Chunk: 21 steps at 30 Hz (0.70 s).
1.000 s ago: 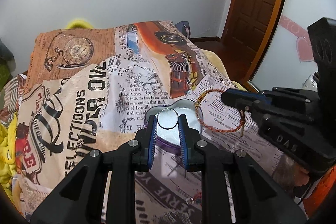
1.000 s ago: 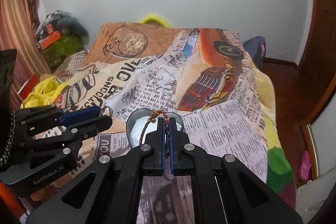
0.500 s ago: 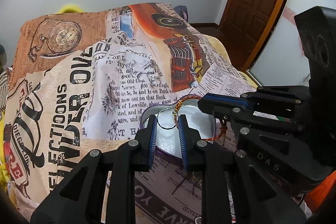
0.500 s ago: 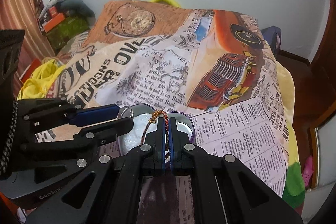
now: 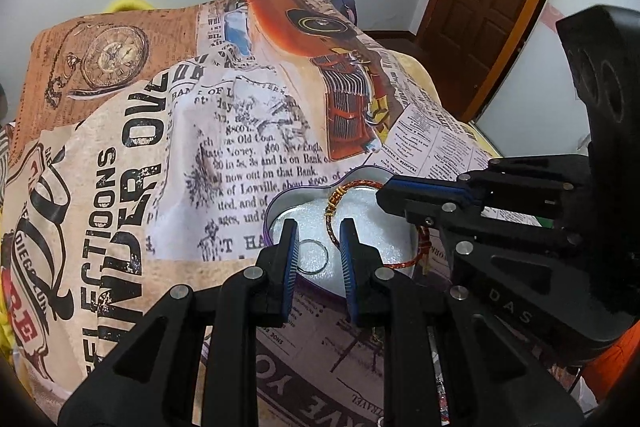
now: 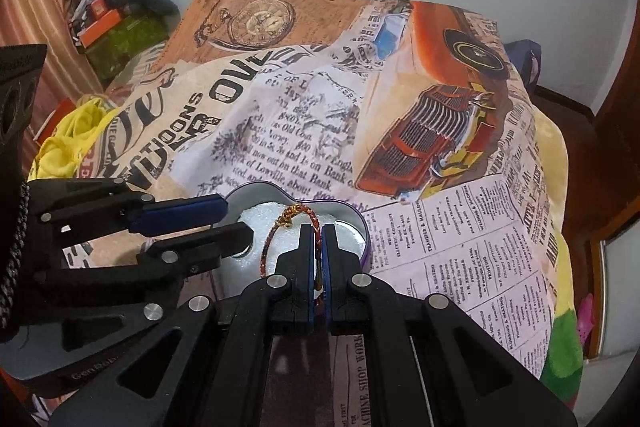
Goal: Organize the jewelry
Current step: 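Lower the bracelet and ring into the tin and open both tools, then move both tools back to the remaining jewelry beside the tin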
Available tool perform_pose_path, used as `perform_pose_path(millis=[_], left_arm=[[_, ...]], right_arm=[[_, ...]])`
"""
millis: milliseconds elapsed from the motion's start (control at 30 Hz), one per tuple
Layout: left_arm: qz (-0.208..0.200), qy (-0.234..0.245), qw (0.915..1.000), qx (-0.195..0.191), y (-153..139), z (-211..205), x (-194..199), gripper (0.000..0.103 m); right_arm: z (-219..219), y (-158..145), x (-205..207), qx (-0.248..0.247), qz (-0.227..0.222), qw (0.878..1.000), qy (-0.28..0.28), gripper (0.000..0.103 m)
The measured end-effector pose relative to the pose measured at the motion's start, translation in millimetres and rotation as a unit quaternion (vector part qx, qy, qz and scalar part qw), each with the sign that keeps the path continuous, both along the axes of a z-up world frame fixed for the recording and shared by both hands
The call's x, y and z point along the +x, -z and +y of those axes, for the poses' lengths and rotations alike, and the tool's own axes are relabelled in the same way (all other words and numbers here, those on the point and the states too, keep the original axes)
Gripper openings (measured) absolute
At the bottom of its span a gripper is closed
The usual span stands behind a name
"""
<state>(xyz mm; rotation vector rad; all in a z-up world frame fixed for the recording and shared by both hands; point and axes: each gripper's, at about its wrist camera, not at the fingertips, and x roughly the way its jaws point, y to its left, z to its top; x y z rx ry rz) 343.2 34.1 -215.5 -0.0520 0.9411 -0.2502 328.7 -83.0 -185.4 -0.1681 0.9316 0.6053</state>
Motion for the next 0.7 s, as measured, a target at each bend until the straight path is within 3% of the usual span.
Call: perform_pose_path(millis=[267, 533, 700], left_arm=[[-0.009, -0.013, 0.9999, 0.004, -11.1, 5.8, -10.4, 0.02], [-0.024, -0.017, 0.9995, 0.014, -35.1, 6.2, -37.6, 0.02], [-0.041, -0.016, 0.9987, 0.025, -52.9, 1.5, -59.4, 0.02]], right_arm=[[-1.4, -6.7, -11.0, -0.013, -0.011, 1.0, -0.001, 0.016], [-10.5, -27.5, -32.5, -0.005, -0.028, 1.0, 0.007, 0.02], [-23.9, -44.3, -52.7, 0.005, -0.046, 0.999, 0.023, 0.039]])
